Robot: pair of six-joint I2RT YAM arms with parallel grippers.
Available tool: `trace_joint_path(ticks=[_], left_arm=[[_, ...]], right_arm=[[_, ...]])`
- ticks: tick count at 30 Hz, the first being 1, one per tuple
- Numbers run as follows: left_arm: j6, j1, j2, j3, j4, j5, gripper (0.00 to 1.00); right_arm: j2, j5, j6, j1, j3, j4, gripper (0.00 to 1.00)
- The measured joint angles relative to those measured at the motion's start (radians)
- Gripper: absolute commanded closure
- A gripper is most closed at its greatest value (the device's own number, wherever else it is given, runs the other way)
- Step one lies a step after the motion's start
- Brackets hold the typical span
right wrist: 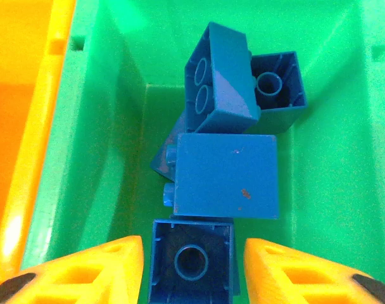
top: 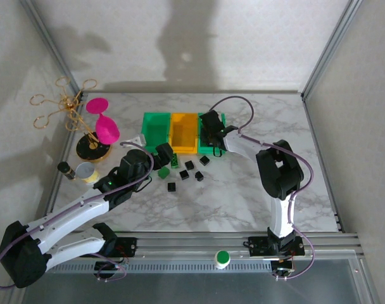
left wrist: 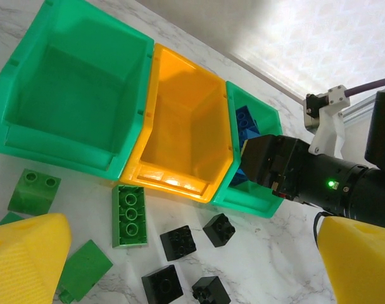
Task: Sort the legos into containers by color
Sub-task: Place the lego in the container, then pick up the lego from the center of the table.
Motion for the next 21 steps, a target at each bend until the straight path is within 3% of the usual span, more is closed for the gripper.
trace_joint_path(ticks=[10,21], left_arm=[[0.0,0.0,-0.051,0.0,-0.022,0.049,0.0],[-0.001,-0.019,-0.122,-0.038,-0.072,0.102,0.0]], right_arm=[[-0.224,-0.007,0.0,0.037,-0.113,-0.001,0.43],[-0.36,-0.036,0.029,0.259,-0.402,0.002,0.39]])
